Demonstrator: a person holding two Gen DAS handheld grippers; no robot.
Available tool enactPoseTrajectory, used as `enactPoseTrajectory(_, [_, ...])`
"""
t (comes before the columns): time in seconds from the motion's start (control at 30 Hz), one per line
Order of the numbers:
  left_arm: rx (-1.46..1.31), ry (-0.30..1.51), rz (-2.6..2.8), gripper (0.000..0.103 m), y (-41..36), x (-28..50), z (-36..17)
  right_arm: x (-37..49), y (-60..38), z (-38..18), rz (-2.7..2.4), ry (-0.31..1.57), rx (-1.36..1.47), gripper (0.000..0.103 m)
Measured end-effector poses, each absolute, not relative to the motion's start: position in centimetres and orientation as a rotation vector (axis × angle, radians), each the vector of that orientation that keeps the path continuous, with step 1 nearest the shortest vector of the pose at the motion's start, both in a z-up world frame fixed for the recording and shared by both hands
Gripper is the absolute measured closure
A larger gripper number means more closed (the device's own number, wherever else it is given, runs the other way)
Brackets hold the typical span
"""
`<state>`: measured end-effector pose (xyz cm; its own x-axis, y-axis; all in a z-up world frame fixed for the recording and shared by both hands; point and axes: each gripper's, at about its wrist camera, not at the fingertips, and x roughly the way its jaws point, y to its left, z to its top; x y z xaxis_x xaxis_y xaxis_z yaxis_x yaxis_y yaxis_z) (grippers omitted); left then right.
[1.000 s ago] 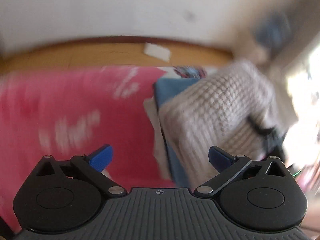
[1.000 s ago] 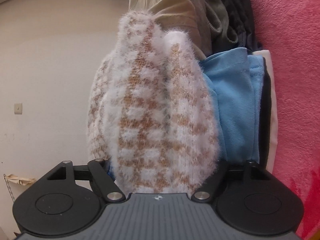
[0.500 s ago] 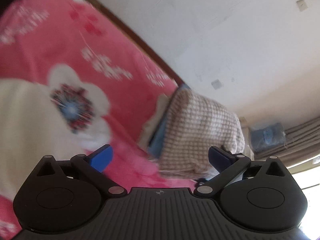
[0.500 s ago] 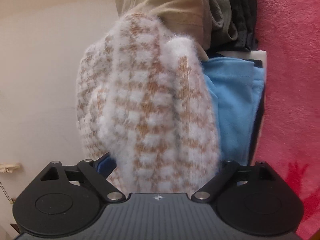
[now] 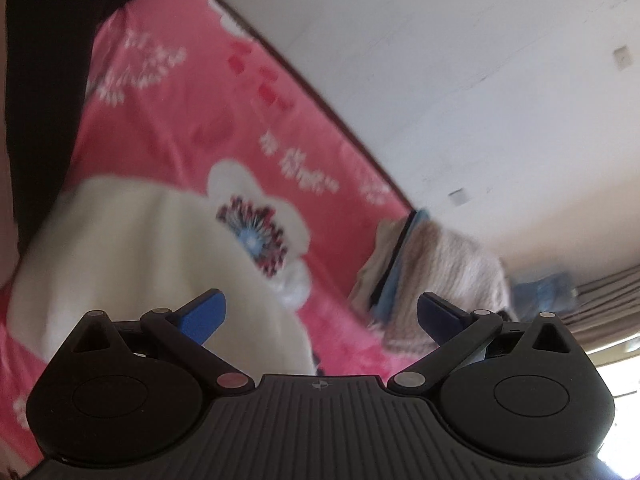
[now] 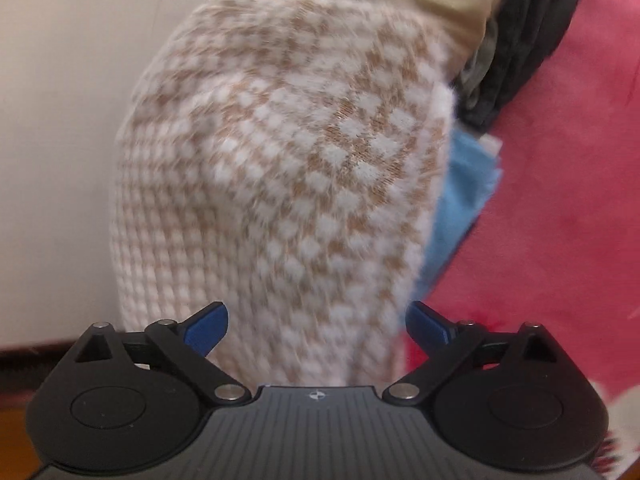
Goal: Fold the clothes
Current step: 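Lower the houndstooth cardigan onto the stack with the right gripper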
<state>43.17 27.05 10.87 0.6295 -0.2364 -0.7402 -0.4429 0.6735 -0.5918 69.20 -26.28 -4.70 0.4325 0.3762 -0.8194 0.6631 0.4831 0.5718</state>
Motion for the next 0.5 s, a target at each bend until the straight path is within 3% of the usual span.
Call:
enactPoseTrajectory(0.37, [-0.681, 0.944, 0.184, 0.0, 27.8, 45.7, 14.2, 66.1, -28.8, -3.2, -0.128, 1.29, 0.985, 0.005])
enactPoseTrajectory(0.5, [-0.648, 0.902, 0.164, 0.0, 24.2, 49.4, 14.1, 64.2, -25.6, 2.1, 0.049, 1.282, 0.823, 0.005])
